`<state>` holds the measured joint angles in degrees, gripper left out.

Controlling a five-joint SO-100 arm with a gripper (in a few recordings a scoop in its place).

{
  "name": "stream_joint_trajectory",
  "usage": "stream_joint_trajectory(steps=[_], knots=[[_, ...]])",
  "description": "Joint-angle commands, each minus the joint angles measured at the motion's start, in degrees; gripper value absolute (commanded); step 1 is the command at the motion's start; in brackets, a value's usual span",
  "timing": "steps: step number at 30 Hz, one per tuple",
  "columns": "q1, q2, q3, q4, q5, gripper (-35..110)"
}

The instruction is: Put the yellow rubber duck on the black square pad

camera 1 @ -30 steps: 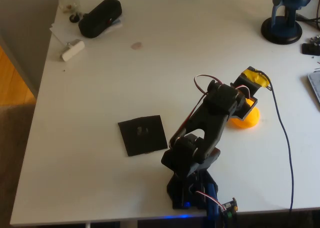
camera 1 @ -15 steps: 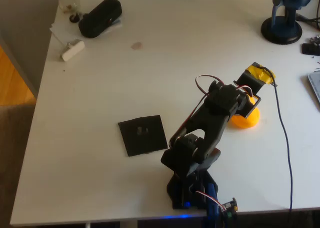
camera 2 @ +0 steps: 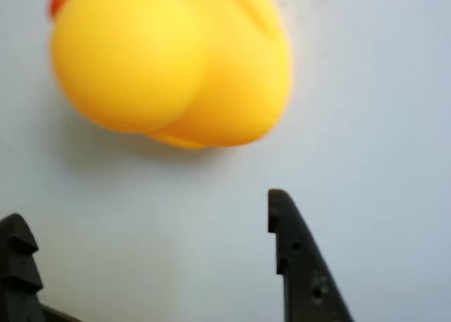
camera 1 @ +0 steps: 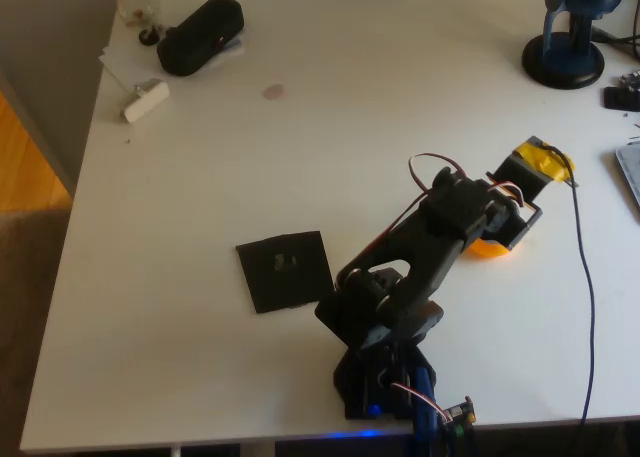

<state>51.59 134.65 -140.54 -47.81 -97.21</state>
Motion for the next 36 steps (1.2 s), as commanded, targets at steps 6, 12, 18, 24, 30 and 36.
stream_joint_trajectory(steps=[6,12,18,24,30,36], knots=[[1.49,1.14,-0.18,-0.35,-0.53,39],[-1.67,-1.93,0.26,0.35,-0.79,39],[-2.29,-7.56,0.7,6.59,-0.35,39],[-1.93,-10.72,0.7,17.23,-1.14,39],[-1.85,-15.03,0.79,18.54,-1.23,39],[-1.85,-18.9,0.88,18.63,-0.88,39]])
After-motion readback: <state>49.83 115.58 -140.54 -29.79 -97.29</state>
